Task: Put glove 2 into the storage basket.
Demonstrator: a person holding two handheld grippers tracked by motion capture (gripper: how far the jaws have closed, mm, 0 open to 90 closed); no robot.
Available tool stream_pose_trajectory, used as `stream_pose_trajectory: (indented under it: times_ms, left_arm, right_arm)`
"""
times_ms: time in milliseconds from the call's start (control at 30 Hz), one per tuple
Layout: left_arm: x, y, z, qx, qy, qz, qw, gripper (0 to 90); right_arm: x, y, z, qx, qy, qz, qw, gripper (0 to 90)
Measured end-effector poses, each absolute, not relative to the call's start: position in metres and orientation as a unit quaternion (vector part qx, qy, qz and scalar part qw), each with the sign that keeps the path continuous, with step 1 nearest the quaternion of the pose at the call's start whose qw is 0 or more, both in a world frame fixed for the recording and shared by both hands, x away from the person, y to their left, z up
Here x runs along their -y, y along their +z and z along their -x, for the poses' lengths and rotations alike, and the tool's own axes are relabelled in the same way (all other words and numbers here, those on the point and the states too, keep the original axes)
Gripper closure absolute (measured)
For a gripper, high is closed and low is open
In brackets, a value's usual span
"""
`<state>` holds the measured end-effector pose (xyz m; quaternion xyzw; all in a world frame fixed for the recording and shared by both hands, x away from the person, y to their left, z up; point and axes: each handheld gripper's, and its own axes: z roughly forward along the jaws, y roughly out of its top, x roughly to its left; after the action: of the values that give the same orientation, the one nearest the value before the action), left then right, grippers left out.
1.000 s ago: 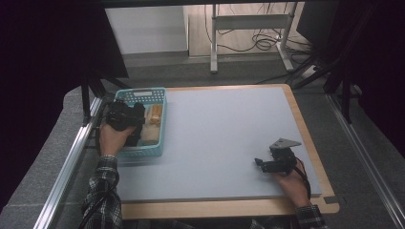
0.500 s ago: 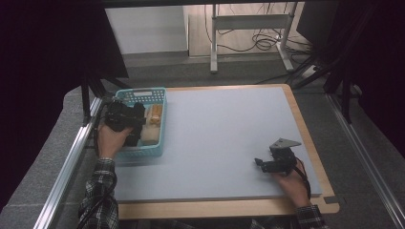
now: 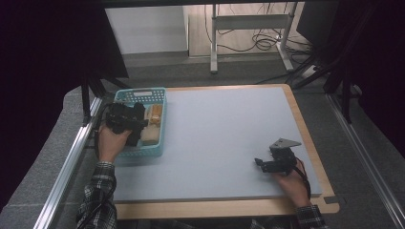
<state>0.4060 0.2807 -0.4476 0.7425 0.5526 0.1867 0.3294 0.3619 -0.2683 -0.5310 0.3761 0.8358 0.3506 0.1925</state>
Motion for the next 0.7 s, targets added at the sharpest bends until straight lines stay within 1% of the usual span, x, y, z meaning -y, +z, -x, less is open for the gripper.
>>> stream_pose_trajectory:
  times_ms: [333,700]
  left_arm:
    - [-0.272,-0.44,-0.396,-0.53,0.197,-0.747,0.35,0.0]
    - [-0.259,-0.432,-0.385,-0.503,0.207,-0.76,0.356,0.0]
  right_arm:
    - [0.268,-0.531,-0.362,-0.836,0.351,-0.376,0.193,17.5]
    - [0.268,-0.531,-0.362,-0.836,0.35,-0.376,0.193,17.5]
